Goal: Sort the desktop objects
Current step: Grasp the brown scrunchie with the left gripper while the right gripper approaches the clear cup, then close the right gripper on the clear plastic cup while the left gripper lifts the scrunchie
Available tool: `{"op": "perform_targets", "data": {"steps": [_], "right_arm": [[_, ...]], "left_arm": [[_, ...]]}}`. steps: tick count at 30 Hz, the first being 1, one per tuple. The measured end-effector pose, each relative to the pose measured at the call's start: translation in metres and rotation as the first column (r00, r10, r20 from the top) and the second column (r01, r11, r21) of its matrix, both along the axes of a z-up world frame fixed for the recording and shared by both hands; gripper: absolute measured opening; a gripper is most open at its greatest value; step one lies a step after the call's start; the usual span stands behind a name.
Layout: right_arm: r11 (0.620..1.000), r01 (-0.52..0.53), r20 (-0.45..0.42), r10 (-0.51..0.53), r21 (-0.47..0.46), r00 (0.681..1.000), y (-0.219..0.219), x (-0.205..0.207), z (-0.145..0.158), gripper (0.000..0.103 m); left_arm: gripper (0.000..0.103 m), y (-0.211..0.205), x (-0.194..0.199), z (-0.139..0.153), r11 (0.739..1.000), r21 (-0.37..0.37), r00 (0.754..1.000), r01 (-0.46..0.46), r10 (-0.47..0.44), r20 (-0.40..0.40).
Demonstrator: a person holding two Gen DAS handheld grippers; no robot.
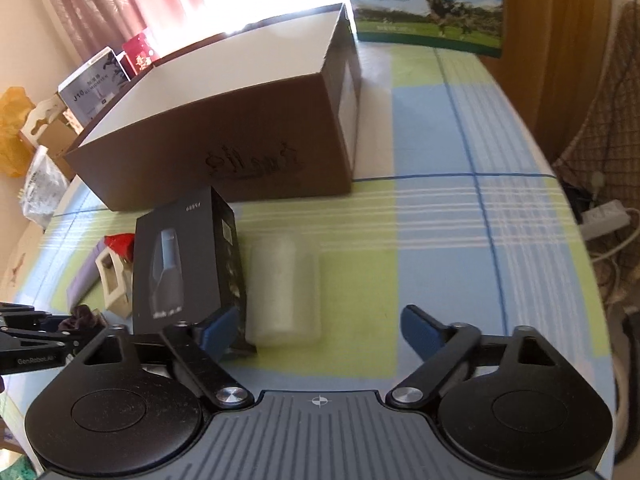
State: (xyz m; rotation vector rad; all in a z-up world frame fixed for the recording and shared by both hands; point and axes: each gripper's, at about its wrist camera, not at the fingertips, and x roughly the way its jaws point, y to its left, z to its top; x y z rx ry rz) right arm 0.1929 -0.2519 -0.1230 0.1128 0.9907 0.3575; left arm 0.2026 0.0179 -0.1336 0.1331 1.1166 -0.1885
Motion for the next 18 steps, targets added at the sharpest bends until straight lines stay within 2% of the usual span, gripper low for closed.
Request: {"op": "perform_targets", "data": {"steps": [6, 12, 18], "right_arm": [[0.998, -0.065, -0.028, 0.065, 0.014, 0.997, 0.012, 0.022, -0.014, 0.067], [0.990, -0.142, -0.044, 0.142, 0.003, 0.989, 0.028, 0.039, -0.028, 0.050], [0.978, -0.198, -0.005, 0.198, -0.069, 0.980, 0.038, 0.044, -0.029, 0.046]], "left_arm": [[0.027, 0.020, 0.004, 0.003, 0.998, 0.003, 0.998, -0.057, 0.057, 0.006], [0.027, 0.026, 0.007, 0.005, 0.998, -0.005, 0.998, -0.061, 0.061, 0.007], [0.027, 0.030, 0.011, 0.011, 0.999, -0.018, 0.999, -0.049, 0.049, 0.016]]}}
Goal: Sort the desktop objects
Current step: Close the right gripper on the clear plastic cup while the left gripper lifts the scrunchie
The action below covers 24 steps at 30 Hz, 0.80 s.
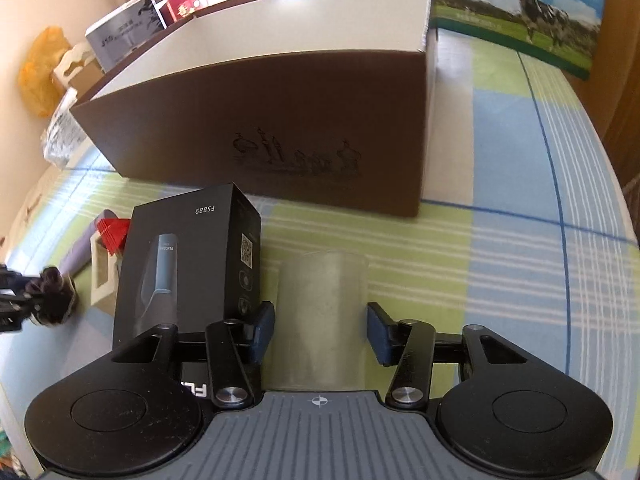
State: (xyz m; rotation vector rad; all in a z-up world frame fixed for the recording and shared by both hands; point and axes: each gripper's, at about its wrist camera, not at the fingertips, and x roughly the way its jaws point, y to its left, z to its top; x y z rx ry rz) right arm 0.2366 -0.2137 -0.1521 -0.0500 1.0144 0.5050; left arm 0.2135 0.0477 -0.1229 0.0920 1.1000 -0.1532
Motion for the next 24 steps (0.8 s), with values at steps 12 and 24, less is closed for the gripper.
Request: {"op": "perform_targets", "data": {"steps": [12, 24], "right_arm": [[0.997, 0.040, 0.050, -0.036, -0.069, 0.998, -0.004, -0.015, 0.011, 0.046], [0.995, 0.097, 0.118, -0.100, 0.032, 0.988, -0.014, -0.019, 0.069, 0.046]], "left_arm": [[0.027, 0.003, 0.002, 0.014, 1.000, -0.018, 1.000, 0.018, -0.018, 0.026], [0.027, 0.010, 0.021, 0.054, 0.997, -0.039, 0.990, 0.067, -0.062, 0.123]]}}
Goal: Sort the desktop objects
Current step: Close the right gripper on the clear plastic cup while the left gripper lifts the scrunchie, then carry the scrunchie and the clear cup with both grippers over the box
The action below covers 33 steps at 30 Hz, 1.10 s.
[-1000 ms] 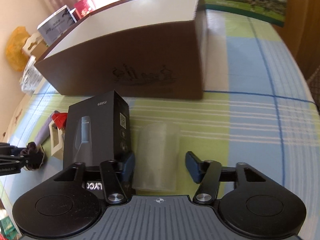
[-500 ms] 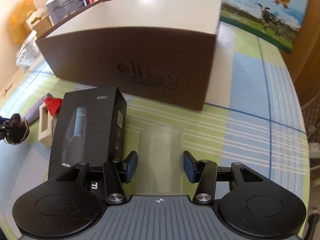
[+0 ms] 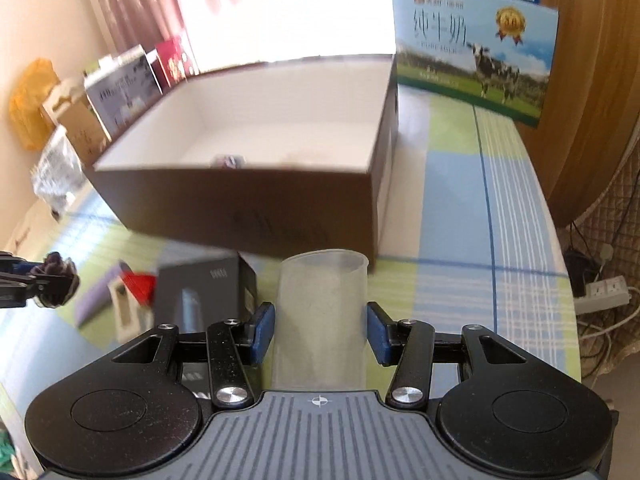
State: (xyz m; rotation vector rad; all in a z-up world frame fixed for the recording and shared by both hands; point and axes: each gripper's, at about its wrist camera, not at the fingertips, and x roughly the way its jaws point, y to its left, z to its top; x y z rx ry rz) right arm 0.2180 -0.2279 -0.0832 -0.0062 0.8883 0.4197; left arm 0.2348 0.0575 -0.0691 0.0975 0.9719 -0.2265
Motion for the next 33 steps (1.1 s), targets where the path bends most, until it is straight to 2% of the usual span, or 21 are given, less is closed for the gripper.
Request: {"op": "perform_targets", "data": {"steps": [10, 16, 24, 33], "right_arm": [[0.997, -0.026, 0.072, 0.021, 0.079, 0.997, 0.030, 0.039, 0.050, 0.046], [0.995, -0.021, 0.081, 0.013, 0.100, 0.997, 0.056, 0.083, 0.059, 0.046], [0.991, 0.026, -0.004, -0.025, 0.133, 1.000, 0.084, 0.146, 0.038, 0.046], [0.991, 0.083, -0.052, -0.078, 0.102, 0.996, 0.096, 0.200, 0.015, 0.046]], "left_arm": [[0.027, -0.007, 0.060, 0.045, 0.997, -0.007, 0.991, 0.083, -0.082, 0.109], [0.027, -0.023, 0.116, 0.055, 0.993, -0.030, 0.987, 0.117, -0.113, 0.111], [0.027, -0.050, 0.189, 0.038, 0.989, -0.076, 0.991, 0.128, -0.125, 0.044], [0.027, -0.081, 0.246, -0.002, 0.992, -0.065, 0.993, 0.108, -0.111, -0.047]]}}
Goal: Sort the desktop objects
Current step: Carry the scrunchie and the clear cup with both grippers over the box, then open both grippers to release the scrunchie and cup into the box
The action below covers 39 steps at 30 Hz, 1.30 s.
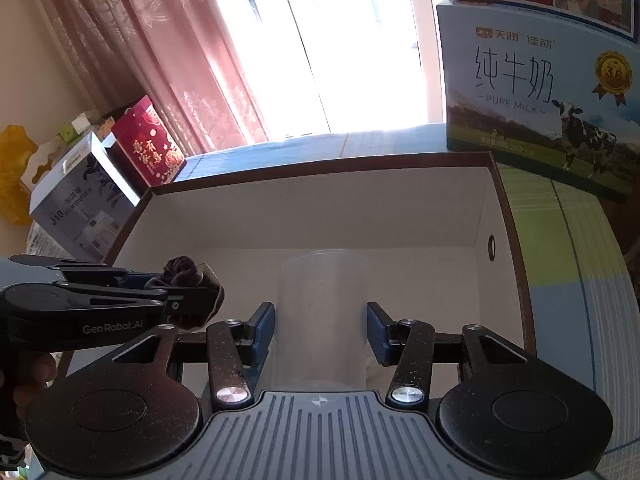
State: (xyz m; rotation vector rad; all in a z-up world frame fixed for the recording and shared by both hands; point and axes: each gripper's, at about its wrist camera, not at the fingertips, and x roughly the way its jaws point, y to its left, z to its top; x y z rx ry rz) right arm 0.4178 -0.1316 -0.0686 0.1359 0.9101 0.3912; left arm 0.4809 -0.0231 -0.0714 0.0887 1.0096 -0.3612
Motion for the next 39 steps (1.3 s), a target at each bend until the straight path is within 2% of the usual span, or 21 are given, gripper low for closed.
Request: {"op": "perform_targets", "data": {"steps": [14, 19, 21, 22, 35, 38, 39], "right_arm": [[0.999, 0.024, -0.071, -0.026, -0.028, 0.997, 0.004, 0.042, -0.029, 0.046], [0.999, 0.024, -0.089, -0.026, -0.026, 0.996, 0.006, 0.048, -0.035, 0.046], [0.999, 0.022, -0.096, -0.025, -0.024, 0.995, 0.007, 0.050, -0.037, 0.046], [0.999, 0.023, -0.099, -0.026, -0.024, 0.995, 0.007, 0.051, -0.038, 0.046], [1.000, 0.003, -0.117, -0.003, 0.001, 0.993, 0.020, 0.057, -0.044, 0.046], [1.000, 0.012, -0.109, -0.010, 0.013, 0.994, 0.022, 0.059, -0.042, 0.049], [1.000, 0.012, -0.100, -0.010, 0.014, 0.995, 0.022, 0.058, -0.041, 0.053]], "left_arm": [[0.031, -0.020, 0.051, -0.043, 1.000, 0.018, 0.997, 0.012, -0.011, -0.078], [0.043, -0.020, 0.055, -0.042, 0.999, 0.035, 0.998, 0.027, -0.025, -0.064], [0.061, -0.018, 0.055, -0.041, 0.999, 0.047, 0.998, 0.029, -0.026, -0.049], [0.063, -0.017, 0.055, -0.040, 0.999, 0.046, 0.999, 0.028, -0.026, -0.043], [0.068, 0.003, 0.057, -0.033, 0.998, 0.063, 0.999, -0.008, 0.010, -0.033], [0.070, 0.005, 0.055, -0.031, 0.998, 0.067, 1.000, -0.012, 0.013, -0.026], [0.070, 0.006, 0.054, -0.030, 0.998, 0.066, 1.000, -0.014, 0.015, -0.024]]}}
